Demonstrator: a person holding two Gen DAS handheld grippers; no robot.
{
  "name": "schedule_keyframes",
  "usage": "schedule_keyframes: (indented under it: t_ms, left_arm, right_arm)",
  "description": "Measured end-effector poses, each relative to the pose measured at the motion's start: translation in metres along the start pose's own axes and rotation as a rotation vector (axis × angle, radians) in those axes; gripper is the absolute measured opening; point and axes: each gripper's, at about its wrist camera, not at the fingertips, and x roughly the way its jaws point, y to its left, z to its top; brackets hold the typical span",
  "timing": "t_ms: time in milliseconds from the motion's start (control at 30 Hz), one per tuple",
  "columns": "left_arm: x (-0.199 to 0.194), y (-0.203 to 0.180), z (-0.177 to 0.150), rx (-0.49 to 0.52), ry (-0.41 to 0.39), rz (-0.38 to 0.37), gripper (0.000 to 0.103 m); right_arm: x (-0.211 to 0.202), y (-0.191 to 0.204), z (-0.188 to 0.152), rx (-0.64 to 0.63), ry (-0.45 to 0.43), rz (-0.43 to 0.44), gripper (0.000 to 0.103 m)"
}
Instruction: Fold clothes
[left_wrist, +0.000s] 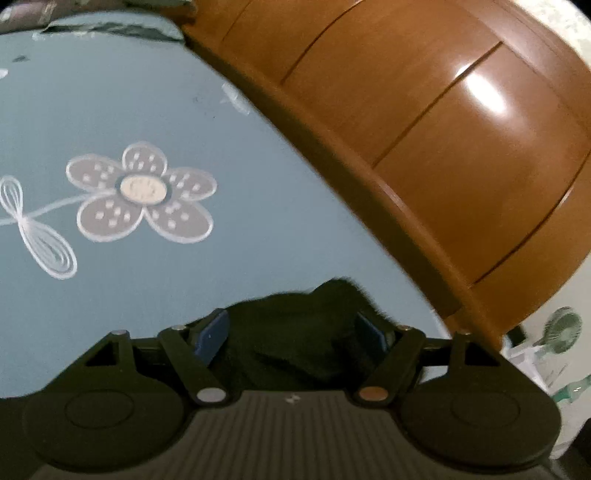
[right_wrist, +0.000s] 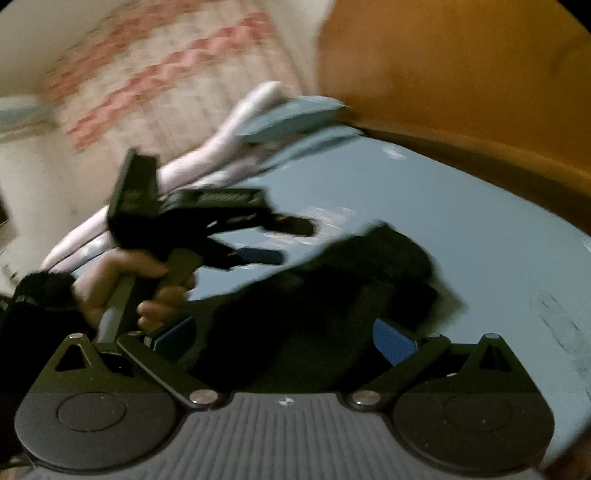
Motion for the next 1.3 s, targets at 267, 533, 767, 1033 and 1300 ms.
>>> schedule_keyframes:
  t_ms: [267,533,767,1033,1300]
  left_arm:
    - [0.024,-0.019,0.009,0.026,0.109,-0.131,0.077]
    - [0.073,-0.009,0.009,0.05,0.192,-0.063,0.077]
    - [0.057,-0.006,0.012,0.05,0.185,-0.025,0.077]
    - [-0.001,0.0,0.008,0.035,0.194,0.0,0.078]
    - [0.009,0.033,0.002,-0.019,0.187,0.077,0.078]
  right_arm:
    - [0.061,-0.005,-0.01,0.049,0.144,-0.058,0.103]
    - [0.065,-0.005,-0.017,0.055,0.143,-0.071,0.103]
    - [0.069,0.007,-0.022,-0.015,0.145,-0.14,0.103]
    - [0.061,0.003,-0.021,0.015,0.14,-0.136,0.103]
    - [0.061,0.01,-0.024,-0.042,0.154,-0.157,0.103]
